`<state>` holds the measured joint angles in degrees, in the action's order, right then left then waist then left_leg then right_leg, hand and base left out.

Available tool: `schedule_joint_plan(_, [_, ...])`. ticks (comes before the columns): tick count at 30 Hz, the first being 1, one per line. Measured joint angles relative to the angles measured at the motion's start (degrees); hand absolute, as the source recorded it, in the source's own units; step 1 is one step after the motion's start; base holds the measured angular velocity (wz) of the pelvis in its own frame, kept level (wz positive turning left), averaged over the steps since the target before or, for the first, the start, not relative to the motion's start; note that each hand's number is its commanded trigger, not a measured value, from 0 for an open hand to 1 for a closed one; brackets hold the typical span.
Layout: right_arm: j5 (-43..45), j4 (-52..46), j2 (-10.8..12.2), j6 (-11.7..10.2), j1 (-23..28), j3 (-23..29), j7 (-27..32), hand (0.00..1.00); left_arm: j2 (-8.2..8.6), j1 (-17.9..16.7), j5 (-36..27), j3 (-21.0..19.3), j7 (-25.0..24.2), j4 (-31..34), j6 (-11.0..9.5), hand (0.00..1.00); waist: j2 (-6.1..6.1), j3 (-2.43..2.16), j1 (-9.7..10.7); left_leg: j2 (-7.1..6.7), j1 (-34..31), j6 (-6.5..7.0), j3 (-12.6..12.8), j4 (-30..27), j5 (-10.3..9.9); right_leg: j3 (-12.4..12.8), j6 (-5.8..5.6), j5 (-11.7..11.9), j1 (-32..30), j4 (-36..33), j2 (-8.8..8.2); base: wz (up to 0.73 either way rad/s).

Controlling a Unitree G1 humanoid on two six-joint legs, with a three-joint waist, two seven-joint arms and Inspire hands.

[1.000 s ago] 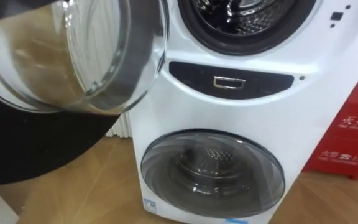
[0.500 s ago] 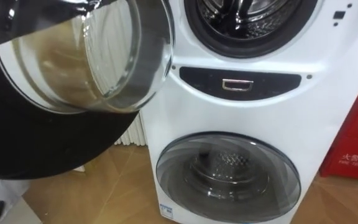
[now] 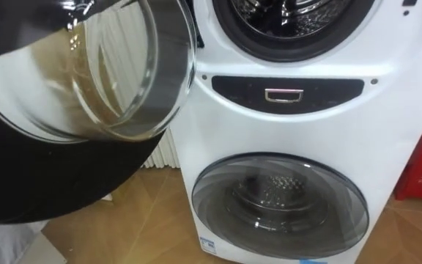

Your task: Pick clothes from washing machine

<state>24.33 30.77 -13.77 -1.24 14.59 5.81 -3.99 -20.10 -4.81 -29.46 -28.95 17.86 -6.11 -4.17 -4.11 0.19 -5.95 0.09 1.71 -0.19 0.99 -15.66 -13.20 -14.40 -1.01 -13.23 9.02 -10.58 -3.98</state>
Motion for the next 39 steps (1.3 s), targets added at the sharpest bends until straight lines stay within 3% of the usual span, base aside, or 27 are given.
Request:
schedule_joint_plan(3, [-0.3, 0.7, 0.0, 0.0, -0.5, -0.1, -0.8, 0.0, -0.98, 1.0, 0.4, 1.8, -1.4, 3.6, 0.0, 0.0, 0.94, 0.5, 0.0, -0.1, -0.2, -0.01, -0.3, 0.0, 0.0, -0.1, -0.01, 0.0, 0.0, 0.3, 0.02, 0.01])
schedule_joint_plan(6, [-0.3, 1.8, 0.1, 0.0, -1.0, -0.1, -1.0, 0.0, -1.28, 1.0, 0.5, 4.5, -2.7, 7.2, 0.0, 0.0, 1.47, 0.27, 0.9, -0.22, -0.3, 0.0, -0.4, 0.0, 0.0, -0.3, -0.14, 0.1, 0.1, 0.7, -0.06, 0.0])
schedule_joint_plan(12, [0.4, 7.6, 0.3, 0.1, -2.5, -0.1, -0.9, 0.0, -1.25, 1.3, 3.1, 8.3, -5.8, 10.8, 0.1, 0.0, 1.69, 0.25, 2.6, -0.37, -1.0, 0.0, -1.4, -0.1, 0.0, -1.5, -0.26, 0.2, 0.0, 0.7, -0.08, 0.1])
schedule_joint_plan(18, [0.4, 11.2, 0.2, 0.1, -4.6, -2.4, -1.1, 0.0, -1.26, 2.7, 9.4, 12.4, -11.3, 13.0, 0.1, 0.0, 1.52, 0.3, 2.3, -0.5, -1.2, 0.21, -1.6, -0.2, 0.2, -1.3, -0.27, 0.2, 0.0, 0.7, -0.13, 0.03])
schedule_joint_plan(21, [0.6, 11.7, 0.3, 0.1, -6.2, -3.6, -2.0, 0.0, -1.25, 3.3, 11.8, 14.8, -12.7, 16.6, 1.7, 0.0, 1.45, 0.31, 3.2, -0.72, -1.7, 0.33, -2.0, -0.8, 0.2, -1.5, -0.28, 0.2, 0.0, 0.7, -0.25, 0.08])
schedule_joint_plan(28, [0.5, 11.8, 0.3, 0.1, -7.7, -7.1, -3.3, 0.0, -1.24, 9.1, 13.4, 21.3, -19.7, 18.8, 2.3, 0.0, 1.02, 0.29, 4.7, -1.0, -2.1, 0.58, -2.1, -0.9, 0.4, -1.2, -0.41, 0.3, -0.1, 0.7, -0.47, 0.03])
schedule_joint_plan(39, [-3.1, 16.5, 0.2, 0.1, -10.8, -7.2, -3.0, 0.0, -0.64, 10.2, 15.7, 28.6, -24.5, 22.7, 2.6, 0.0, 0.8, 0.1, 8.1, -0.76, -0.5, 0.61, -0.3, 1.0, 0.4, 0.6, -0.43, 0.3, -0.6, 0.8, -0.45, -0.11])
